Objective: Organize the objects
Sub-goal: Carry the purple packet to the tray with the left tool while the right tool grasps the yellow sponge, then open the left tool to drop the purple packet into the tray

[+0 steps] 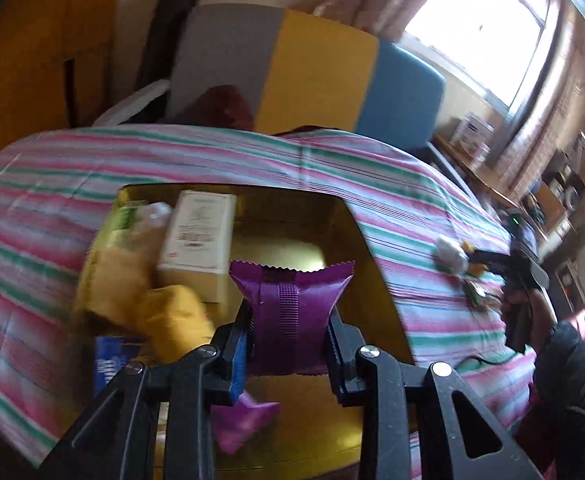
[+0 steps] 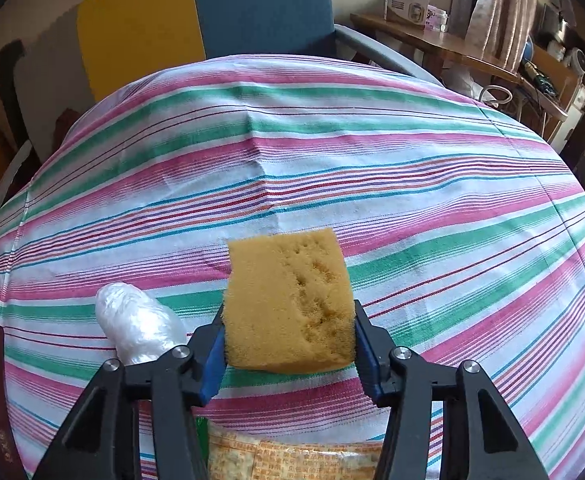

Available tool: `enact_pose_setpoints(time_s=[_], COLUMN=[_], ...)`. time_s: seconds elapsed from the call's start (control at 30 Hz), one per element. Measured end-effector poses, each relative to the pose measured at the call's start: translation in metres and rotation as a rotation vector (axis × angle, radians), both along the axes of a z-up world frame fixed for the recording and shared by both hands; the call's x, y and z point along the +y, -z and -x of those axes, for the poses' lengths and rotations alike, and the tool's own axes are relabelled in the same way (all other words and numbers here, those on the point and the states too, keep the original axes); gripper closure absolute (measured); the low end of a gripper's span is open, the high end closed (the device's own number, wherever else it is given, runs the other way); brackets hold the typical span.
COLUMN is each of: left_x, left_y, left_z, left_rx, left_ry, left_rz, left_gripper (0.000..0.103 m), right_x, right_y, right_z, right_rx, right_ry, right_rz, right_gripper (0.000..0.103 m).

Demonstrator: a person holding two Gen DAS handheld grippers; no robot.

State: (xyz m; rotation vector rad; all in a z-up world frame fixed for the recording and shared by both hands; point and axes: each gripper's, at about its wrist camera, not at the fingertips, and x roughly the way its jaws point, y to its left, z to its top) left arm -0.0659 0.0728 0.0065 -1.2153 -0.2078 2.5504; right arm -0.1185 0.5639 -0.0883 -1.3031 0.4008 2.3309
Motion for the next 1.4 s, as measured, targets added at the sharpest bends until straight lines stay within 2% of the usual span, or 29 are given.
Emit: enact_pose_setpoints(time_s=[0.1, 0.17, 0.37, 0.5, 0.57, 0.67, 0.7, 0.8, 0.9, 1.03, 1.23, 1.4], left_x=[-0.021, -0.019, 0.025, 0.052, 0.063, 0.069, 0.070, 0.068, 0.062, 0.054, 0.042, 0.022], left_y=[0.001, 0.002, 0.009, 0.025, 0.038, 0.054, 0.063, 0.068, 0.067, 0.059, 0.029, 0.009], left_z=[0.011, 0.018, 0.050, 0.082, 0.101, 0.122, 0.130, 0.135, 0.132, 0.115, 0.066, 0.026], left_rx=[-0.018, -0.023, -0.050, -0.067, -0.083, -0.084, -0.115, -0.096, -0.098, -0.081, 0.008, 0.071], left_ry=[-0.051, -0.039, 0.058, 0.080, 0.080, 0.063, 0.062, 0.040, 0.029, 0.017, 0.002, -0.039], left_rz=[-0.020, -0.024, -0.007, 0.041, 0.106, 0.169, 0.190, 0.214, 0.189, 0.194, 0.188, 0.201], left_gripper=[0.072, 0.072, 0.072, 0.071, 0.071, 0.066, 0.066, 0.063, 0.061, 0.061, 0.061, 0.061], right_x=[-0.002, -0.004, -0.005, -0.004, -0.004, -0.004, -0.004, -0.004, -0.005, -0.006, -0.006, -0.007], right_y=[0.000, -0.001, -0.001, -0.001, 0.000, -0.001, -0.001, 0.000, 0.000, 0.000, -0.004, -0.020], right_z=[0.001, 0.000, 0.001, 0.003, 0.003, 0.002, 0.002, 0.003, 0.003, 0.003, 0.001, -0.005], right_rx=[-0.011, -0.016, -0.027, -0.030, -0.033, -0.033, -0.033, -0.037, -0.037, -0.039, -0.017, 0.048], right_ry=[-0.005, -0.006, -0.012, -0.015, -0.017, -0.017, -0.019, -0.022, -0.024, -0.024, -0.016, 0.004], right_rz=[-0.018, -0.027, -0.039, -0.041, -0.042, -0.039, -0.040, -0.045, -0.046, -0.050, -0.054, -0.067], right_gripper=[0.049, 0.049, 0.049, 0.049, 0.049, 0.049, 0.049, 0.049, 0.049, 0.049, 0.049, 0.049])
